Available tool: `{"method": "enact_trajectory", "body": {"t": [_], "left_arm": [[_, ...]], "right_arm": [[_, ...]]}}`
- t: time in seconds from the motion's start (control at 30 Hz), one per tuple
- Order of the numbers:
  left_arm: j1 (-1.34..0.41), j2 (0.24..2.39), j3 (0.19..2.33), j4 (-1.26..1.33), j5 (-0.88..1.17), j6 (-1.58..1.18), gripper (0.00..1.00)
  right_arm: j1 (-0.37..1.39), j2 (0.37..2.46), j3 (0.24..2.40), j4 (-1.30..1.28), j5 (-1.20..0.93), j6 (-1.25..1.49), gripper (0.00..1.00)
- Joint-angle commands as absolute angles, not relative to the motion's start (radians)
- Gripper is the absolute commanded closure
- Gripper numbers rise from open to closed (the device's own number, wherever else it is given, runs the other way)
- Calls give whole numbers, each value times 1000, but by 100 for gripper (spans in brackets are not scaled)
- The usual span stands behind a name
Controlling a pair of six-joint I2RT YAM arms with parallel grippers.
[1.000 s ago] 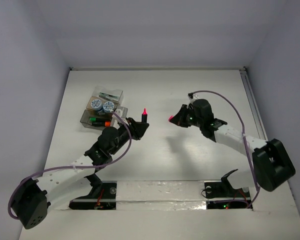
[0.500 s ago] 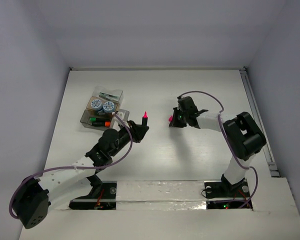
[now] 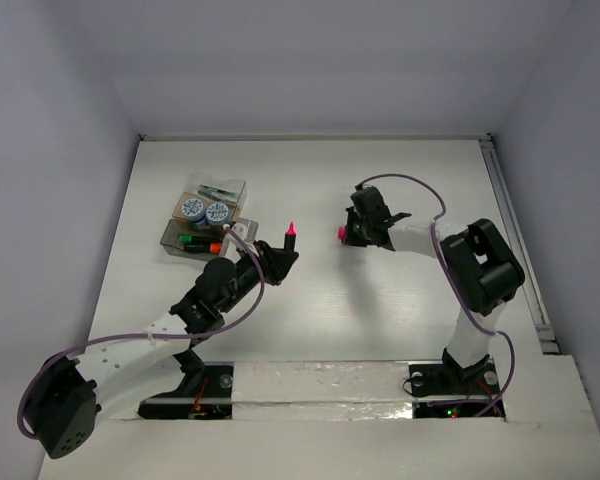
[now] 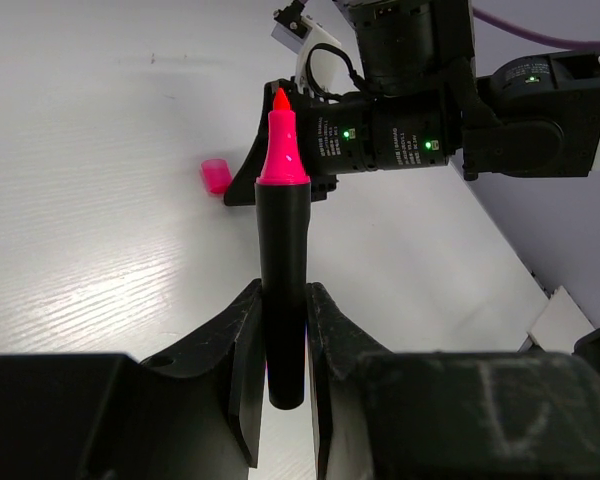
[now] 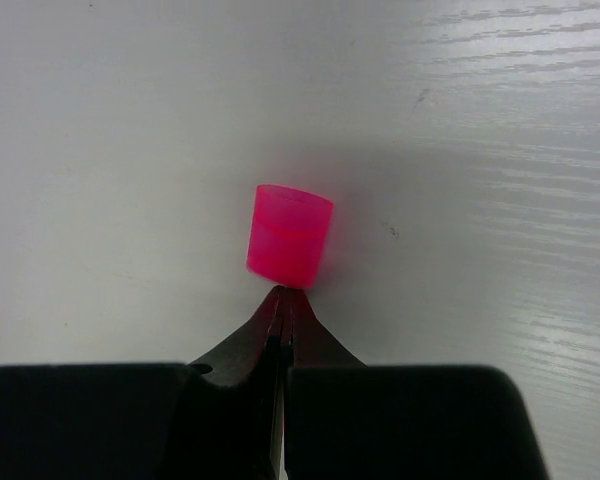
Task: Sort the stationery into containers
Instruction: Move the pen cap to the center of the board.
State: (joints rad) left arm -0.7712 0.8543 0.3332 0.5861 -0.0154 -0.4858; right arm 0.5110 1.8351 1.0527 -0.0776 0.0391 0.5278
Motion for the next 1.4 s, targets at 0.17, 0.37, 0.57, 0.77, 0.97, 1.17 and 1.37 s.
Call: {"method": "enact_trajectory", "body": {"t": [0.17,0.37,0.57,0.77,0.97,1.17,1.37], "left_arm": [[-769,864,331,650,23,-468,100],[-769,870,331,653,21,-469,100],[-759,873,331,652,20,-469,100],[-759,870,331,649,9,-468,100],[-759,882,333,652,9,-468,100],[-759,873,333,638,-26,-462,100],[-759,835,327,620,-52,-453,100]], "right_arm": [[502,1861,1092,-132,170,489,100],[483,1887,1137,-83,152,489,100],[465,1974,1253,-64,178,483,100],[456,1961,1272,-61,221,463,56],[456,1891,1250,-80,215,428,52],[456,1971,1353,-68,123,402,100],[456,2113,1529,-94,25,390,100]]}}
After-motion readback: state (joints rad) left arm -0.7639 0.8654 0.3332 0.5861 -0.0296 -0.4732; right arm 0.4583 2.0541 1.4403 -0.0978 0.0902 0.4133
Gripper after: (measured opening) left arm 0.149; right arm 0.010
